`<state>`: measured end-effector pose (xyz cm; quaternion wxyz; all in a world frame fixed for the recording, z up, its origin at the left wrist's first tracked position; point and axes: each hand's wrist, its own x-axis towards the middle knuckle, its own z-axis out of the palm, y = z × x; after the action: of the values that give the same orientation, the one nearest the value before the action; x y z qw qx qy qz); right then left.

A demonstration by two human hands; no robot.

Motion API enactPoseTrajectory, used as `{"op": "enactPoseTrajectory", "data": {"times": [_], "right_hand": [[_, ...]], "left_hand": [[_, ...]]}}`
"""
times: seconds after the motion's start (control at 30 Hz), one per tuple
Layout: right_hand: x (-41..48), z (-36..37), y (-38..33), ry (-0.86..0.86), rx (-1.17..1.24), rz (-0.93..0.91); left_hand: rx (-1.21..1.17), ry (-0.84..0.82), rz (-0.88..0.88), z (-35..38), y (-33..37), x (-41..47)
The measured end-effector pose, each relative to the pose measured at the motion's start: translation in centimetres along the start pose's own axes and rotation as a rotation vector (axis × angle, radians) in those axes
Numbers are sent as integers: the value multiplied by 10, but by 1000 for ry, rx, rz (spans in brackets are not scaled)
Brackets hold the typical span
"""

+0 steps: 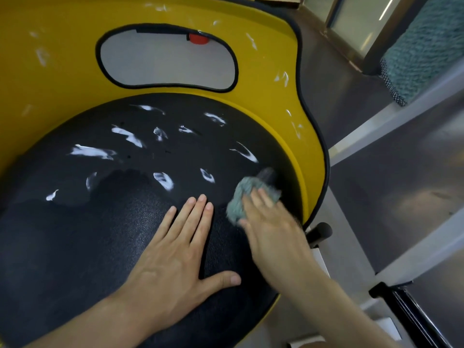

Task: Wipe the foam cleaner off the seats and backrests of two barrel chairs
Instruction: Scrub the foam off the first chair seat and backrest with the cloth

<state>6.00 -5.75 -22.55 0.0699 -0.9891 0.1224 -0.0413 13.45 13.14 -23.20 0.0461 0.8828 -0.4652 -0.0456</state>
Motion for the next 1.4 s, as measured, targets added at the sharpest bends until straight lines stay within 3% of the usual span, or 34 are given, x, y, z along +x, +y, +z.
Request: {"op": "enactPoseTrajectory", "data": {"times": [0.1, 0.27, 0.5, 0.7, 0.9, 1.4], "right_hand": [[0, -5, 10, -14, -17, -68], [41, -1, 23, 13, 30, 99], [-3, 2, 20, 71, -12, -48], [24, -2, 18, -6, 2, 127], [-8, -12, 3, -213, -25, 97], [23, -13, 15, -150, 28, 162]], "left_hand": [[8, 7, 5, -1, 1, 1], [30, 10, 5, -1, 0, 1], [22, 11, 8, 1, 0, 2], [13, 26, 0, 2, 1, 1], [-16, 20, -5, 2, 1, 0], [24, 29, 12, 2, 0, 2]]}}
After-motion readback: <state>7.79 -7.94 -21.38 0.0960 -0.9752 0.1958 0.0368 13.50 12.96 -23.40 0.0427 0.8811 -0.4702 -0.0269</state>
